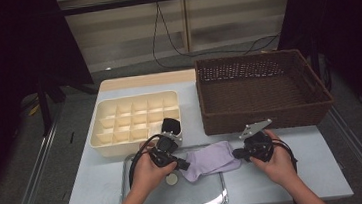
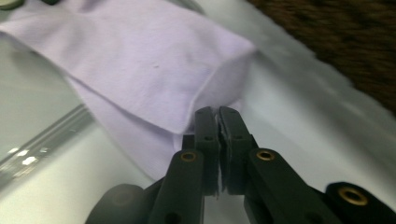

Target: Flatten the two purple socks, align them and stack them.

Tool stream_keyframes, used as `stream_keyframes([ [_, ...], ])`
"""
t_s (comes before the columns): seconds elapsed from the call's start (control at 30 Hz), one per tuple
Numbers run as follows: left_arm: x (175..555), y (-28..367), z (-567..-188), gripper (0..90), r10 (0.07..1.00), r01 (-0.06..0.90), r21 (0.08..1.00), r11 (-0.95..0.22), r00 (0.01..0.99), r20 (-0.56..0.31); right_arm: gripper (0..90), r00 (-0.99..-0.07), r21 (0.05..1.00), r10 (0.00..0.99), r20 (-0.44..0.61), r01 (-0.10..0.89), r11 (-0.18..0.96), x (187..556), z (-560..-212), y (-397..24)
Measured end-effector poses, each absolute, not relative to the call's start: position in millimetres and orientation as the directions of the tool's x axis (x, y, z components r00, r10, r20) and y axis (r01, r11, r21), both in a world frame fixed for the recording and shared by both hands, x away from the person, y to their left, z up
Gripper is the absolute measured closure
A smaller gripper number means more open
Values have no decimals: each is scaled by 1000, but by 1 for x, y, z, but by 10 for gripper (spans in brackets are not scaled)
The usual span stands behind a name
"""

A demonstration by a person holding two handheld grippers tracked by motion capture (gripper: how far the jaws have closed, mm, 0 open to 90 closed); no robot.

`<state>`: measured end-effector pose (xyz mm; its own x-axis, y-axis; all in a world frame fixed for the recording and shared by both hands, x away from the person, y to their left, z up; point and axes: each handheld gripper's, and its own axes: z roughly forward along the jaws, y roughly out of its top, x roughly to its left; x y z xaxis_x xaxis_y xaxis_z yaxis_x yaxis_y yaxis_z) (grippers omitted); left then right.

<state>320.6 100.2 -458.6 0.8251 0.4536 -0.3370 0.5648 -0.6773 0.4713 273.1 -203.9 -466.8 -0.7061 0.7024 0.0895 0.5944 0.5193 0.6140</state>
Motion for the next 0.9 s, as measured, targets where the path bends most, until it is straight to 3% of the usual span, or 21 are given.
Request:
stream_keyframes([
  [0.37,320,98,-459,833,447,554,476,-683,832,-327,876,-655,639,752,73,609,469,282,-471,-219],
  [0.47,321,99,-459,832,443,549,475,-687,835,-325,764,-653,641,754,72,609,466,281,-469,-218],
  [0.57,320,98,-459,831,449,556,478,-680,831,-329,707,-643,655,763,67,605,452,281,-463,-218],
  [0.9,320,99,-459,830,450,560,479,-676,828,-334,645,-663,701,745,73,565,434,279,-448,-192],
])
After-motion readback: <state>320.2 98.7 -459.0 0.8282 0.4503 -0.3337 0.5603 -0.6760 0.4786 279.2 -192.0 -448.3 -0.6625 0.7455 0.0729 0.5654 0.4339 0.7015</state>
